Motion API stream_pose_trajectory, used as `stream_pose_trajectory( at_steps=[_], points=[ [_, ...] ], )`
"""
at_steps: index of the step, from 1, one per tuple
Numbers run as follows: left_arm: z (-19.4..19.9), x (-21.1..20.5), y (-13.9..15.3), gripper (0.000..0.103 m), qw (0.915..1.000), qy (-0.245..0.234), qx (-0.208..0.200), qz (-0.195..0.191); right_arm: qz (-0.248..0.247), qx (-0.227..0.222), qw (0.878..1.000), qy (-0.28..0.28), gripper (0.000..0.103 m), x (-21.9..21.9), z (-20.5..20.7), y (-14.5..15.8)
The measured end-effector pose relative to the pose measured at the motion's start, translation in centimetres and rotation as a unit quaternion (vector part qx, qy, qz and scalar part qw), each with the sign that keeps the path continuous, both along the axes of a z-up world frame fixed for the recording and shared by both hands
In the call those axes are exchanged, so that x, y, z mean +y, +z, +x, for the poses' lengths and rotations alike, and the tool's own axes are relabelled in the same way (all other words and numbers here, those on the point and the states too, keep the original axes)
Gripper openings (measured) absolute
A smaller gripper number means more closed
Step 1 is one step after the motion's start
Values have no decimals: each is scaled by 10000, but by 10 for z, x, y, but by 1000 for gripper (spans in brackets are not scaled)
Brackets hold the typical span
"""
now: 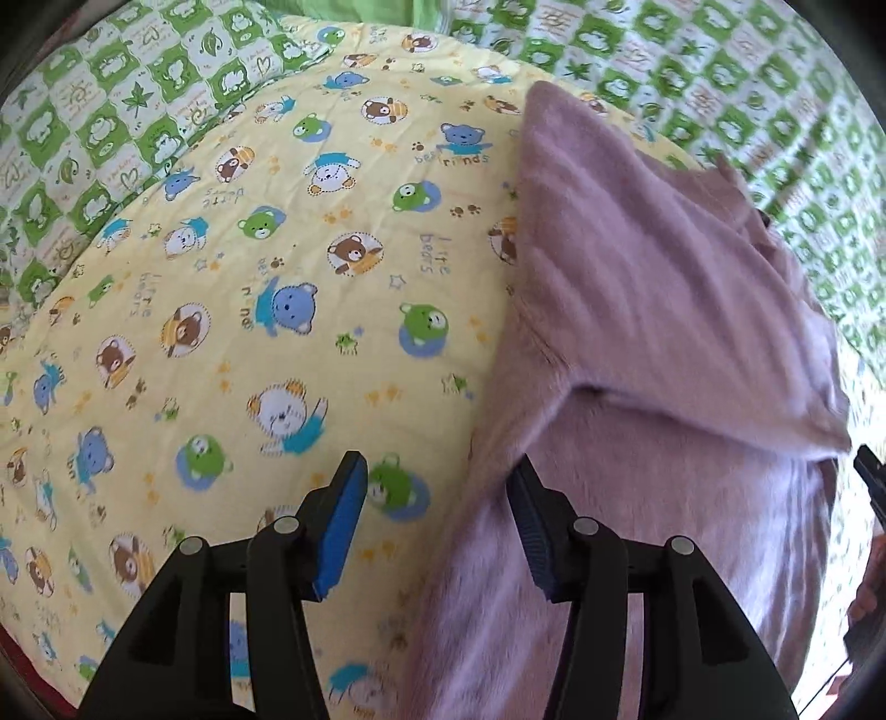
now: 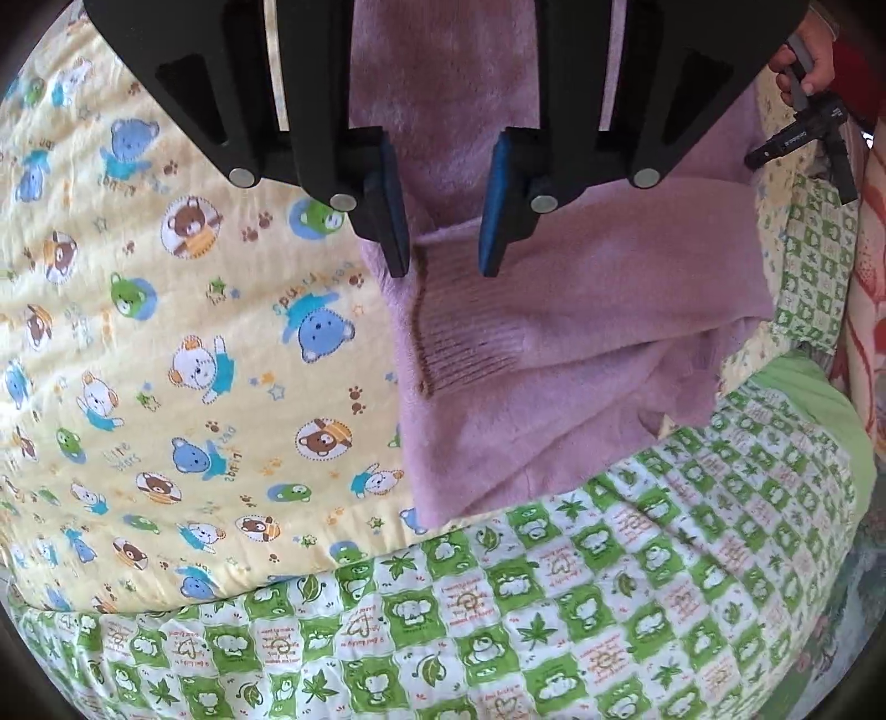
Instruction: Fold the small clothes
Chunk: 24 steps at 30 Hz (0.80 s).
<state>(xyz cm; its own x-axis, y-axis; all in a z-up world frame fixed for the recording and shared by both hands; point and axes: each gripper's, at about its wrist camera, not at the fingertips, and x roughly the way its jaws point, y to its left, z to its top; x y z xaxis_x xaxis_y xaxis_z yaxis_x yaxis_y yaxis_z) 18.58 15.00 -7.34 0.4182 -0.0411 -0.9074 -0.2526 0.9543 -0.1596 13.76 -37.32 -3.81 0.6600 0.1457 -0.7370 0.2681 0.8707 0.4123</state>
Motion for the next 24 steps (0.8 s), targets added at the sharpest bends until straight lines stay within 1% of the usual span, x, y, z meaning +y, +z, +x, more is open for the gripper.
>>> stream_pose_trajectory(
  at_steps=[3, 5, 6, 8, 10, 11, 12, 13, 15, 16, 17, 18, 19, 21, 22, 23, 24],
  points=[
    [-1, -3, 12, 53, 9998, 22, -172, -119, 134, -276, 9990, 314, 27, 9, -1, 4],
    [7, -9, 26, 53, 9990, 26, -384, -226, 271, -372, 9974, 563, 27, 20, 12, 4],
    [15, -13, 35, 53, 9982, -11, -507, -322, 358, -383, 9964, 667, 27, 26, 21, 3],
    [32, -24, 45, 53, 9966, -88, -684, -456, 332, -383, 9946, 908, 27, 39, 38, 1],
    [61, -39, 54, 53, 9943, -210, -895, -534, 337, -349, 9919, 1175, 27, 49, 53, -5],
    [75, -43, 55, 54, 9938, -266, -917, -569, 403, -311, 9910, 1237, 27, 50, 60, -8],
    [90, -46, 52, 54, 9941, -278, -897, -541, 448, -241, 9904, 1286, 27, 51, 68, -13],
    [112, -50, 46, 54, 9958, -209, -803, -394, 407, -186, 9908, 1280, 27, 49, 70, -15],
    [137, -45, 35, 54, 9979, -81, -598, -230, 111, 42, 9938, 1106, 27, 39, 77, -26],
    [155, -41, 26, 55, 9990, 93, -426, -40, 84, 85, 9947, 1021, 27, 32, 81, -30],
    [163, -36, 20, 58, 9993, 186, -324, 21, 208, 58, 9949, 990, 27, 23, 83, -34],
    [168, -31, 16, 62, 9992, 276, -289, 2, 371, 19, 9944, 989, 26, 16, 84, -38],
    [170, -26, 16, 63, 9988, 377, -309, -60, 491, -11, 9938, 998, 24, 10, 85, -39],
    [167, -22, 21, 63, 9985, 445, -303, -79, 454, -63, 9935, 1041, 24, 6, 83, -36],
    [162, -22, 26, 62, 9985, 434, -332, -66, 328, -221, 9955, 856, 24, 5, 80, -32],
    [155, -24, 29, 61, 9985, 402, -354, -59, 273, -266, 9961, 797, 27, 4, 73, -26],
    [147, -24, 32, 61, 9988, 360, -333, -52, 269, -299, 9964, 748, 27, 4, 69, -22]
  ],
)
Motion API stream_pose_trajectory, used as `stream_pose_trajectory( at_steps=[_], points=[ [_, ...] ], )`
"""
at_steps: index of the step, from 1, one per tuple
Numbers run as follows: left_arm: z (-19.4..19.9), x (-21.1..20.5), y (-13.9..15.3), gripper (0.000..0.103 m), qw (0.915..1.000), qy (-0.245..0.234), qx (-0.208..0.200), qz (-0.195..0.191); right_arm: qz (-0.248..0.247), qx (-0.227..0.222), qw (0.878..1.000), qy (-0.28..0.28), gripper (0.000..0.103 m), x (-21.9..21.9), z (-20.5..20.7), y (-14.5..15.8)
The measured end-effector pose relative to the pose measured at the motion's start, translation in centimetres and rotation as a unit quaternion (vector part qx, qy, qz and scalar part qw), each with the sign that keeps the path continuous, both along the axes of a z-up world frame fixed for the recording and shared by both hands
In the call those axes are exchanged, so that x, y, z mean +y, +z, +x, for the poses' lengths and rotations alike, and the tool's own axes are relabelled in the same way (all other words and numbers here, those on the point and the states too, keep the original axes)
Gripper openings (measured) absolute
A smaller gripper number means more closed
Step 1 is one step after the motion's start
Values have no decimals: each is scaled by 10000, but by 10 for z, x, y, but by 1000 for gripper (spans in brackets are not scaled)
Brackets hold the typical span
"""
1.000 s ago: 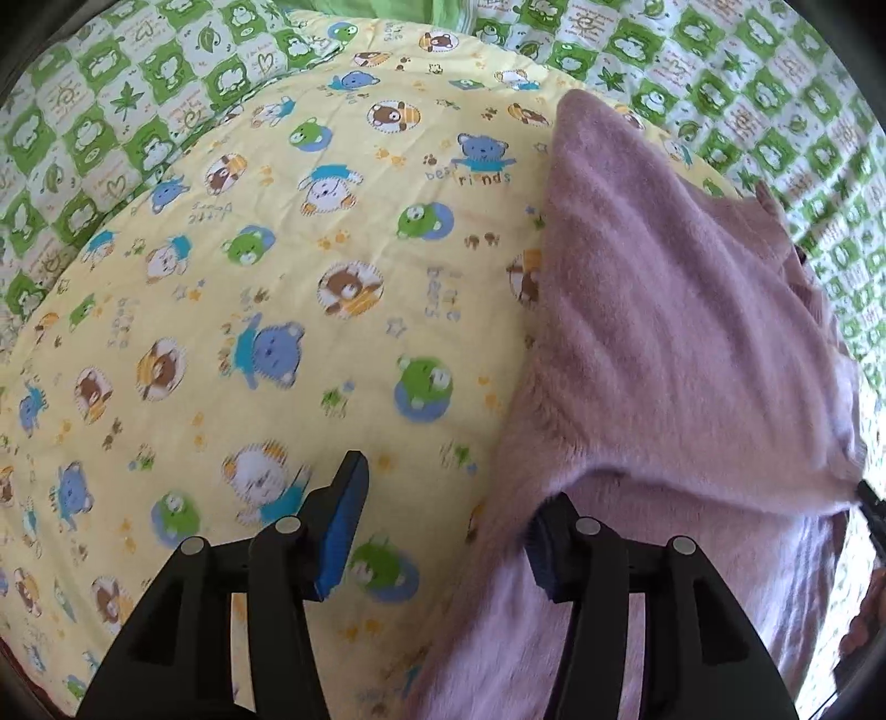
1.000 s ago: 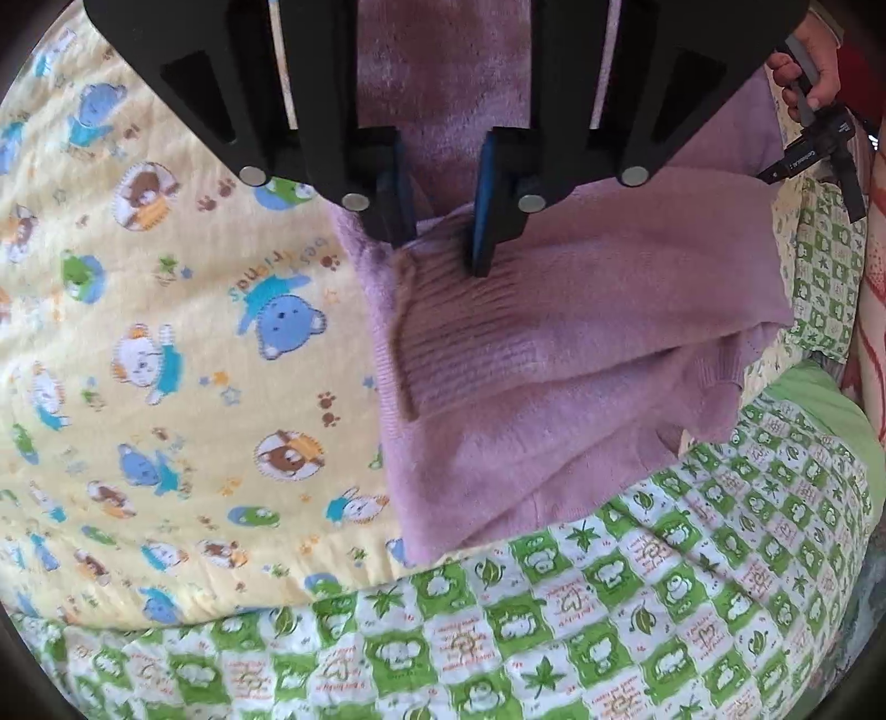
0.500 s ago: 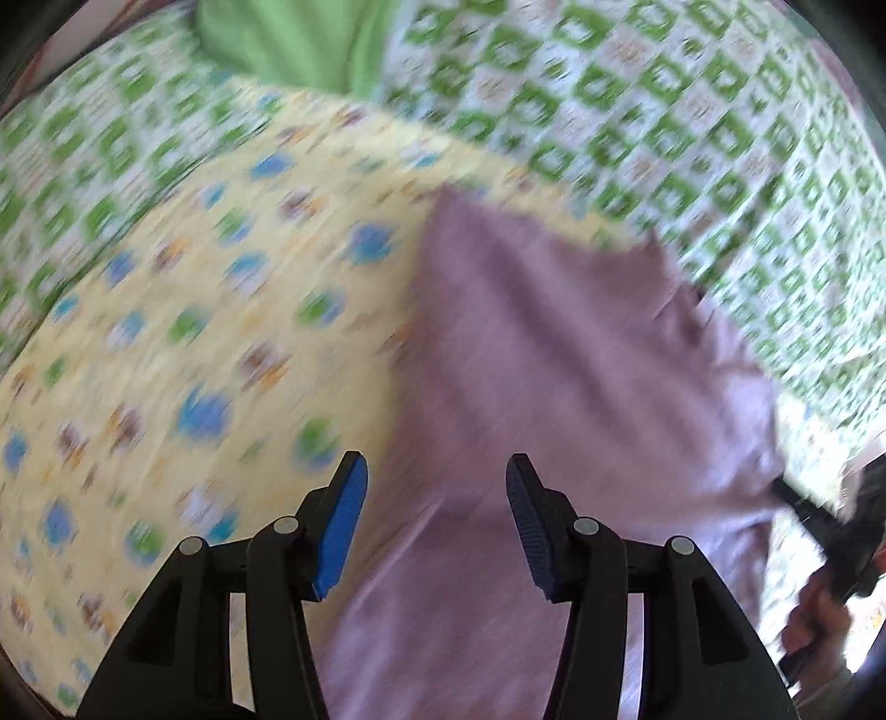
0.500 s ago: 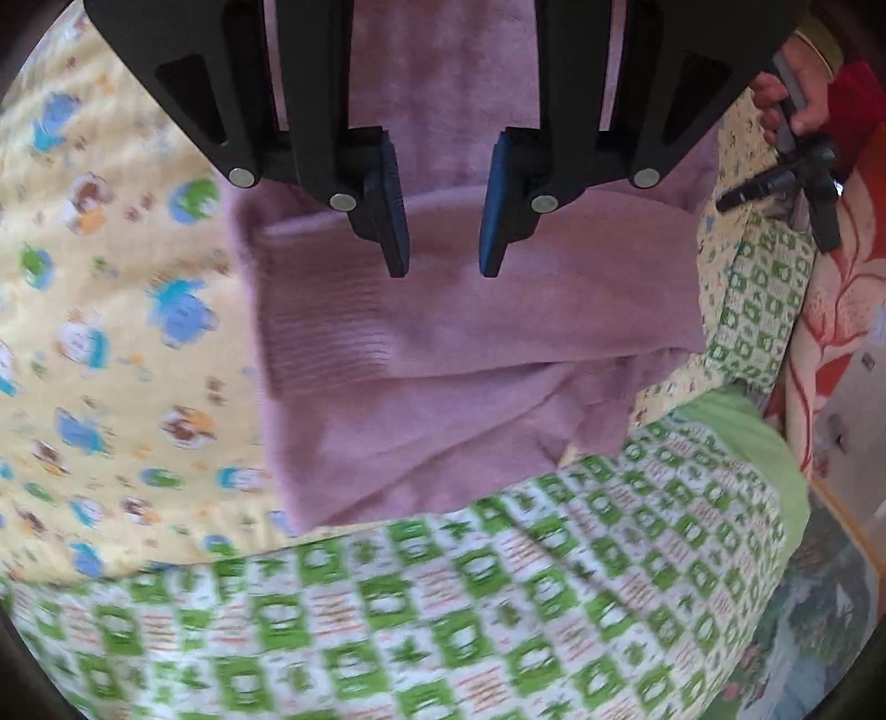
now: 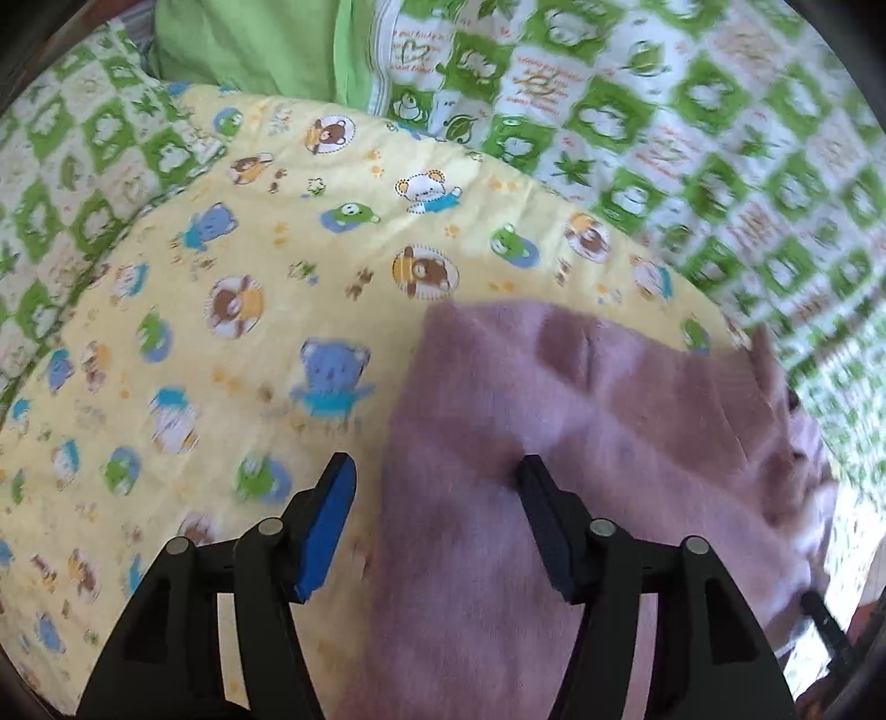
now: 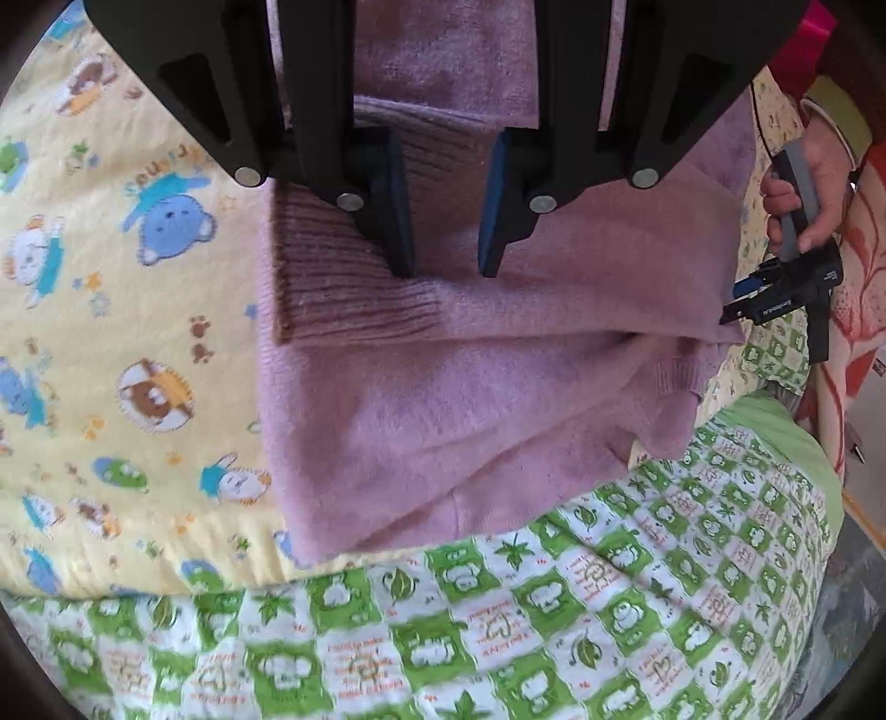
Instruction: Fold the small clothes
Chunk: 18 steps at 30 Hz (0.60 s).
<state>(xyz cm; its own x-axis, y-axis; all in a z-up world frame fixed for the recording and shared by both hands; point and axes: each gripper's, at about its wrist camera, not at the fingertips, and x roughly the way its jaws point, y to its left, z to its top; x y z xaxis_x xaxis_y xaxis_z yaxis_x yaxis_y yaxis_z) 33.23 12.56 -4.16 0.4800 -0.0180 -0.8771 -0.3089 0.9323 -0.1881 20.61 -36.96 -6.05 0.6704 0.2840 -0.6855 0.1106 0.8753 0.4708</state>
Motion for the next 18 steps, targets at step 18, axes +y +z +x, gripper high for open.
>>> stream_pose_trajectory(
  at_steps=[18],
  points=[
    [-324, 19, -5, 71, 9939, -590, 740, -560, 278, 640, 9970, -331, 44, 42, -236, 11]
  ],
)
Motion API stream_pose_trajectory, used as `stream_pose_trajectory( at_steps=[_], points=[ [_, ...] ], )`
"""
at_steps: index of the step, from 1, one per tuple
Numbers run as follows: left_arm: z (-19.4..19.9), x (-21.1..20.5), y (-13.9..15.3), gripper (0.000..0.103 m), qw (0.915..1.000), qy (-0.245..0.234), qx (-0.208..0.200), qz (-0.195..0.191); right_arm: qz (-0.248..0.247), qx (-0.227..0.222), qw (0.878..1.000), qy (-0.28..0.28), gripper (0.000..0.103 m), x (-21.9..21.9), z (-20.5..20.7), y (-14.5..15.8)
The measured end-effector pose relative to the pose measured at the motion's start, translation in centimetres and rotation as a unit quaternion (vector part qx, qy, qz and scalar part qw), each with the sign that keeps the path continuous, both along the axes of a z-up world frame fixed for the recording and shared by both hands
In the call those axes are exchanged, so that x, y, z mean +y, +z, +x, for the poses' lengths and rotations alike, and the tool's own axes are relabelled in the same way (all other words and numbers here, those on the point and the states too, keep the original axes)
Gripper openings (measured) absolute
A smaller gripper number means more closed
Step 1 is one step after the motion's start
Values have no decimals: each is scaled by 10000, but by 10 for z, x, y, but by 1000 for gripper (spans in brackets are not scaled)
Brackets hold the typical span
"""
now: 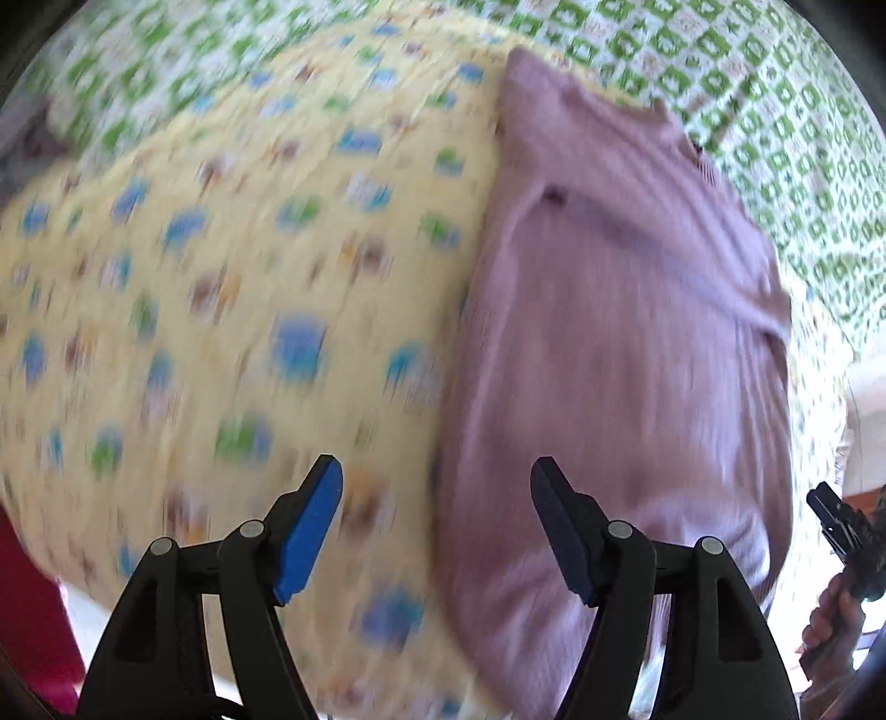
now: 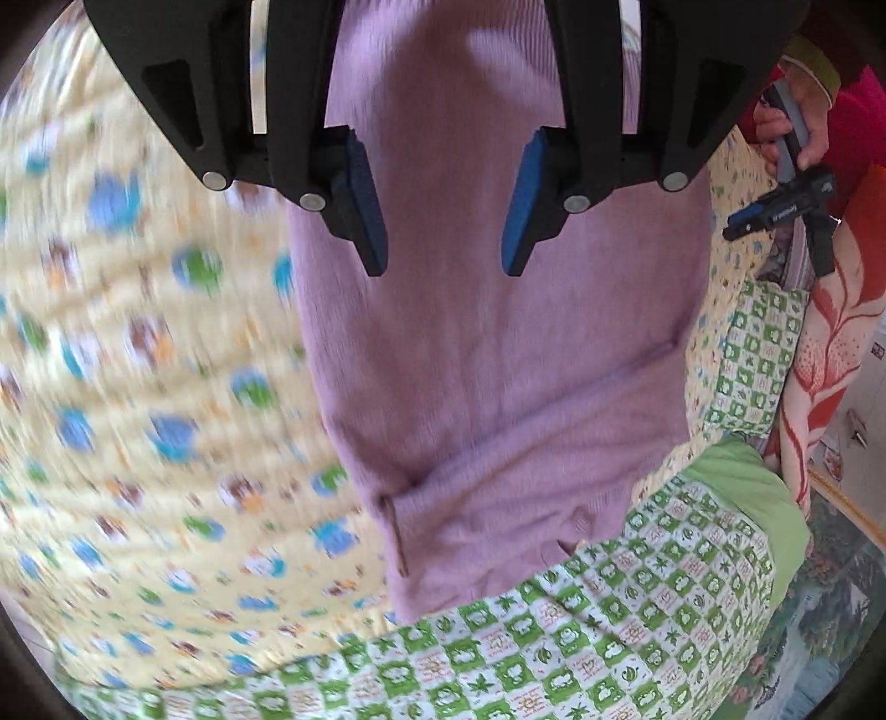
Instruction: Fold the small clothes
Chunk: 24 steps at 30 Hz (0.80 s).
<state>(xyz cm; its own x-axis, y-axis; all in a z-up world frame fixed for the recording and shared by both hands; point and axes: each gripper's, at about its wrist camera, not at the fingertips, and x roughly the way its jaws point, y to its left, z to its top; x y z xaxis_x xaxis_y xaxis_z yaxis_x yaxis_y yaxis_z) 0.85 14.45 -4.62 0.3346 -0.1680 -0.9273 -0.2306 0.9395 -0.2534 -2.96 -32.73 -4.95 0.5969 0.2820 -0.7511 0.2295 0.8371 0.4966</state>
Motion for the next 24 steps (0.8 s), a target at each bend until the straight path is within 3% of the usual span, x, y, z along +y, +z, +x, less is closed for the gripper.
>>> stream_pose_trajectory(
  at_steps=[4, 8, 14, 21, 24],
  points=[
    [-45, -4, -17, 71, 9990, -149, 109, -402, 13, 140, 9999, -53, 44, 9, -40, -6],
    [-64, -15, -28, 71, 9968, -344, 146, -702, 37, 190, 9997, -167, 45, 14, -72, -14],
    [-75, -30, -45, 71, 9943, -683, 439, -691, 194, 272, 9985, -433, 45, 16, -100, -26],
    [-65, -54, -52, 73, 9840, -772, 617, -1481, 455, 395, 9973, -414, 48, 15, -104, -50],
    [-57, -70, -53, 73, 9838, -858, 616, -1447, 670, 331, 9962, -458, 48, 11, -103, -50]
  ],
)
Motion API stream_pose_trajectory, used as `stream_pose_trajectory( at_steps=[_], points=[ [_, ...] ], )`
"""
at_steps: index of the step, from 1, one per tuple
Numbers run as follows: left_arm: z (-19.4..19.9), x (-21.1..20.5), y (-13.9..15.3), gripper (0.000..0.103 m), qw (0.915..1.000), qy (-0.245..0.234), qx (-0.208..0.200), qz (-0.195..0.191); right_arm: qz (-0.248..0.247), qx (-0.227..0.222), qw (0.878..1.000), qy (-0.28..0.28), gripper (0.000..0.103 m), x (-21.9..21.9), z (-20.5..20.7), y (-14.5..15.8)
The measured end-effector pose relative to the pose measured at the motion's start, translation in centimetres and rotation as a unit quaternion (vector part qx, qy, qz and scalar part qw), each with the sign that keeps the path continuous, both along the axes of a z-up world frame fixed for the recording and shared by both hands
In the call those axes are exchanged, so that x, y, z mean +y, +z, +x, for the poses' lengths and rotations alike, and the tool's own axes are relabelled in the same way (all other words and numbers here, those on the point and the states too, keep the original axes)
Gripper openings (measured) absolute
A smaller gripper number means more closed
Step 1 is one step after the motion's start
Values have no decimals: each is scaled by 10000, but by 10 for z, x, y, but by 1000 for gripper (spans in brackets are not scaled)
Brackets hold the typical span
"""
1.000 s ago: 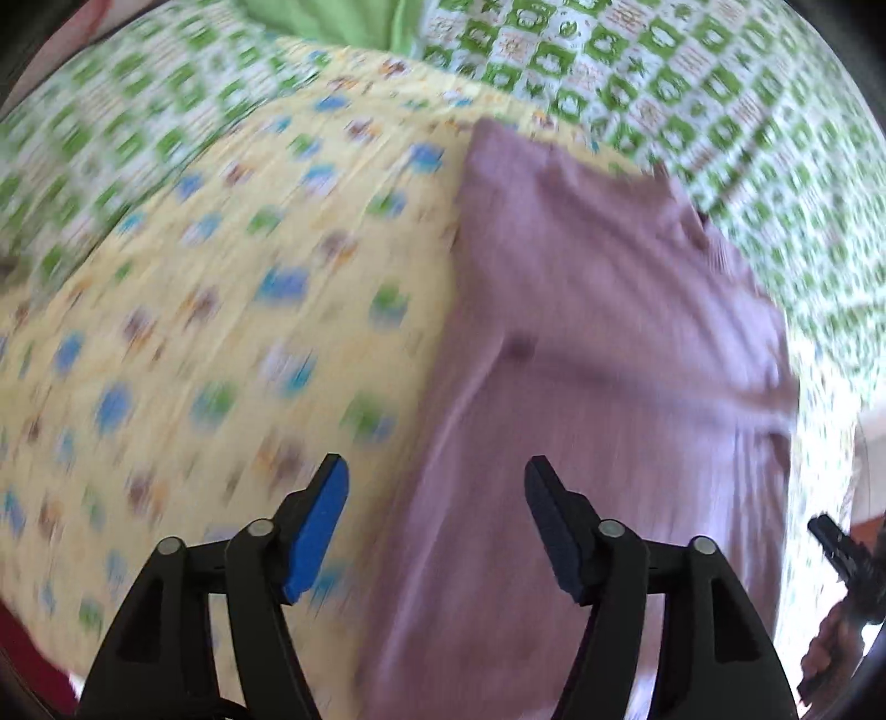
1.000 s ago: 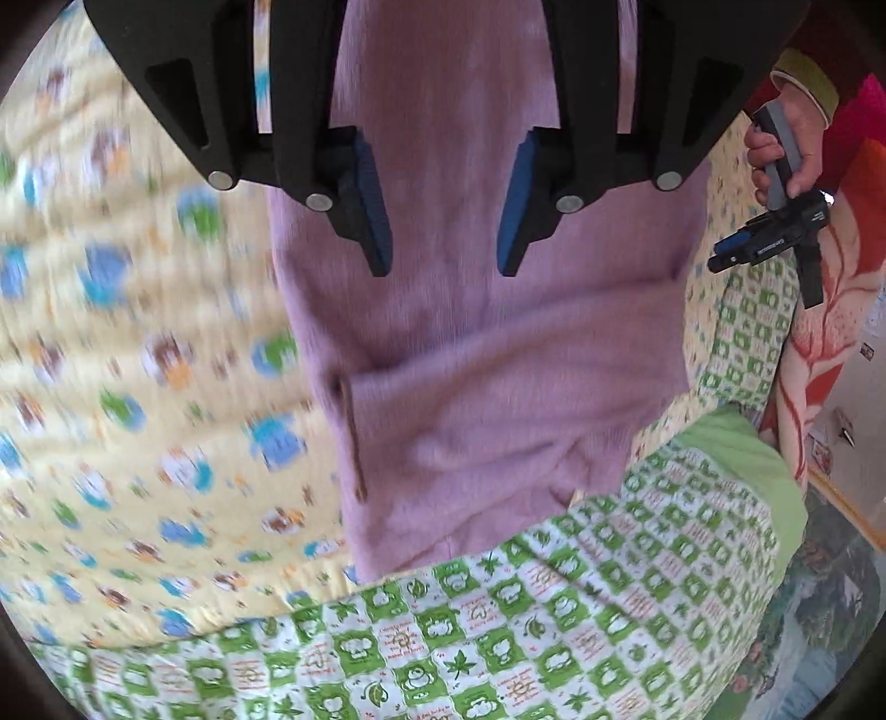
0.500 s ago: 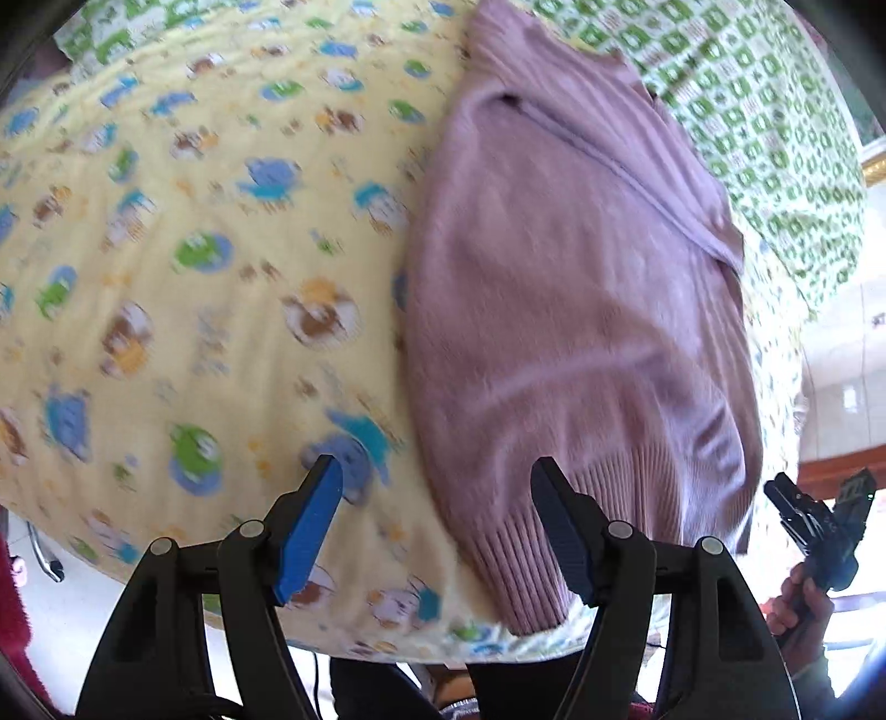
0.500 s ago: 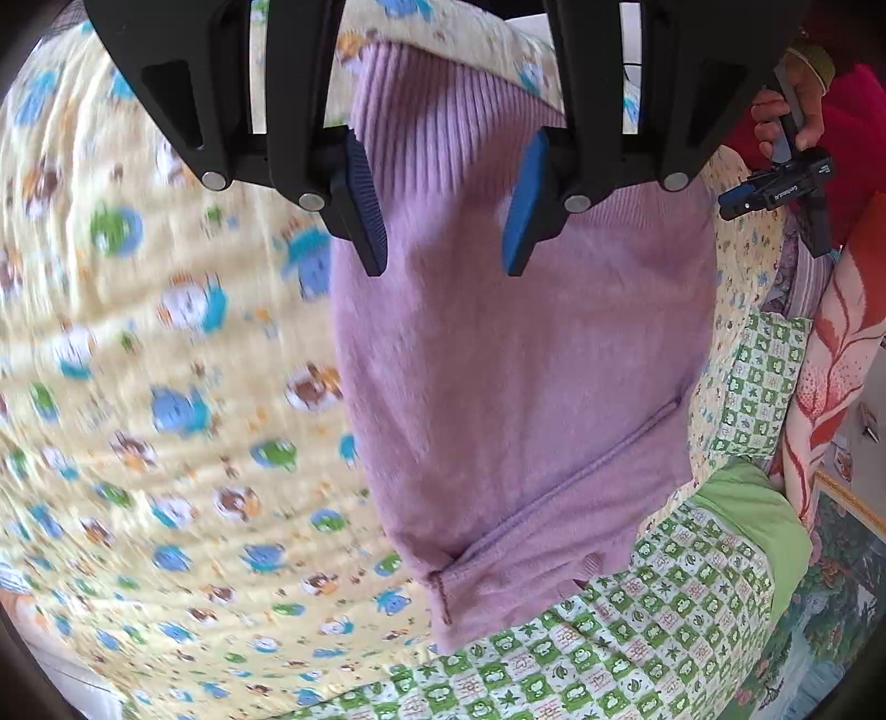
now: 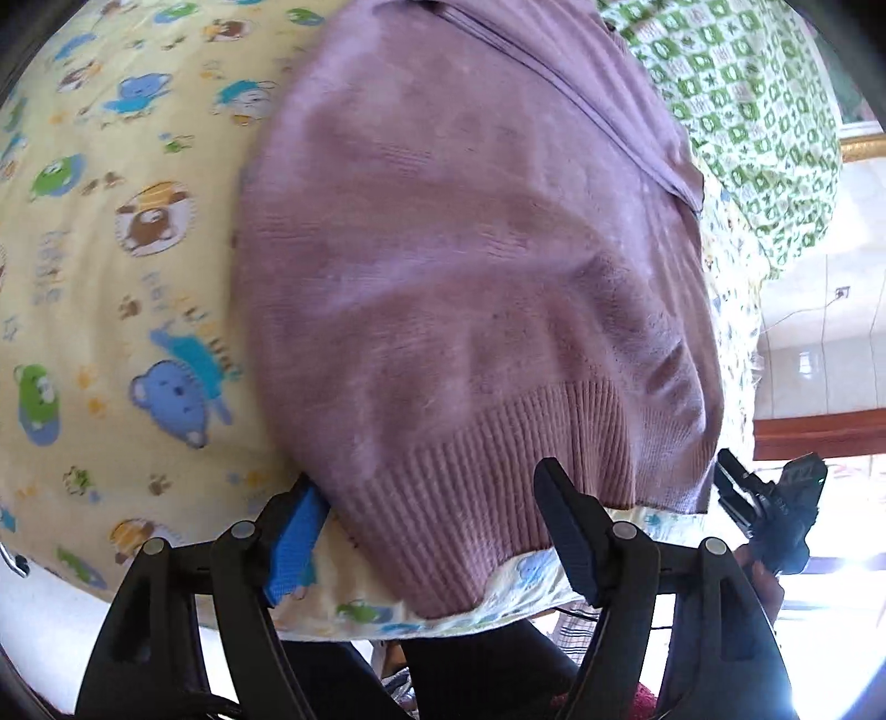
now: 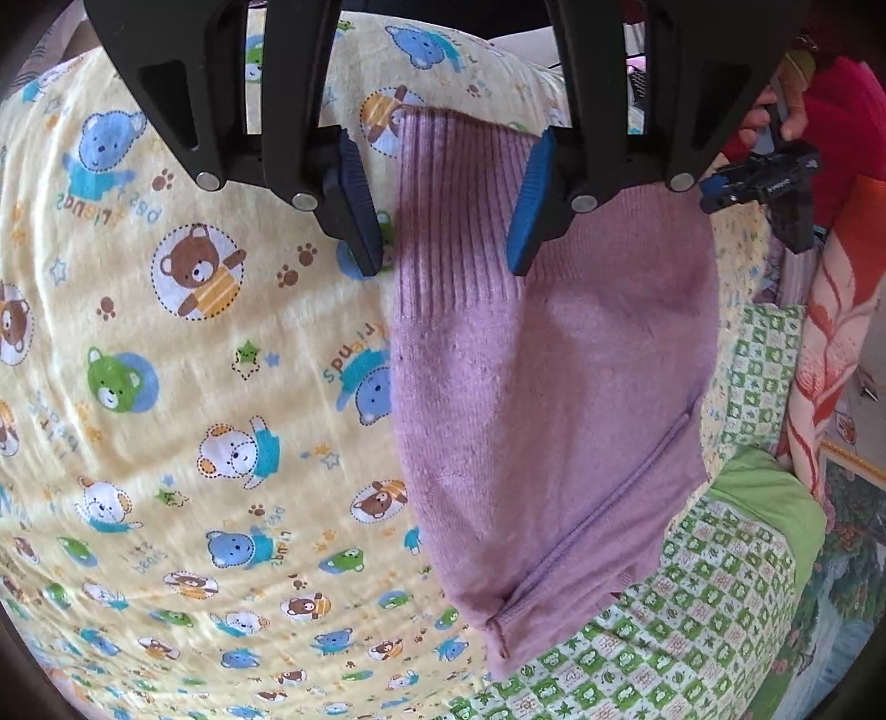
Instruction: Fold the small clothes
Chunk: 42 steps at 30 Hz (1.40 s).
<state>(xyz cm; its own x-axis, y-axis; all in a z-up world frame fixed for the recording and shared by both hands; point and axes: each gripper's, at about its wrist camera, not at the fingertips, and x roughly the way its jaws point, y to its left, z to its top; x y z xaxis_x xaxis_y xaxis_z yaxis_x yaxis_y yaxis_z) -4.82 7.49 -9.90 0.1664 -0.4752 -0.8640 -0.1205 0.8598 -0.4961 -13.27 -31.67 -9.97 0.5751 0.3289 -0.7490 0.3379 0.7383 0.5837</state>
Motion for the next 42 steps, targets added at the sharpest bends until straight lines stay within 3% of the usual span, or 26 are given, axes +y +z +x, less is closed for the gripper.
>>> stream_pose_trajectory(
  at_steps=[2, 3, 4, 6, 7, 10, 11, 12, 13, 18, 21, 26, 31, 36, 42],
  points=[
    [1, -5, 0, 70, 9999, -52, -83, 86, 69, -23, 10000, -67, 48, -4, 1, -1],
    [1, -8, -1, 60, 9998, -74, -129, 126, 114, -34, 9999, -77, 48, -5, 1, -2],
    [2, -11, -1, 41, 9996, -136, -199, 165, 170, -21, 9998, -67, 48, -6, 2, -4],
    [-1, -7, -2, 15, 9994, -247, -206, 98, 188, 34, 9998, 22, 48, -5, 6, -7],
    [-1, -5, -5, 13, 9995, -249, -159, -100, 173, -6, 9998, 17, 48, -5, 6, -7],
    [-2, -9, -7, 10, 9991, -300, -244, -179, 419, -38, 9990, 120, 48, -2, 3, -9],
    [-3, -13, -6, 10, 9988, -364, -307, -142, 537, -59, 9984, 151, 43, -1, 1, -11],
    [-3, -16, -4, 9, 9985, -399, -359, -111, 652, -70, 9976, 220, 36, 1, 0, -13],
    [-3, -17, -2, 9, 9981, -431, -419, -103, 761, 13, 9965, 348, 6, 7, 0, -16],
    [-18, 5, 18, 8, 9969, -328, -663, -282, 817, -142, 9966, 4, 7, -1, -30, -11],
    [-26, 17, 13, 8, 9975, -241, -594, -305, 879, -138, 9960, -89, 6, -15, -46, -13],
    [-28, 23, 14, 8, 9967, -33, -614, -530, 953, -207, 9952, 57, 6, -10, -38, -7],
    [-17, 26, 44, 8, 9929, -12, -969, -694, 1175, -671, 9906, 214, 6, -14, -25, 22],
    [24, 34, 92, 8, 9838, 166, -1572, -850, 1279, -1347, 9821, 321, 6, -20, 6, 67],
    [100, 39, 134, 8, 9731, 324, -2156, -744, 1224, -1964, 9722, 369, 6, -32, 87, 113]
  ],
)
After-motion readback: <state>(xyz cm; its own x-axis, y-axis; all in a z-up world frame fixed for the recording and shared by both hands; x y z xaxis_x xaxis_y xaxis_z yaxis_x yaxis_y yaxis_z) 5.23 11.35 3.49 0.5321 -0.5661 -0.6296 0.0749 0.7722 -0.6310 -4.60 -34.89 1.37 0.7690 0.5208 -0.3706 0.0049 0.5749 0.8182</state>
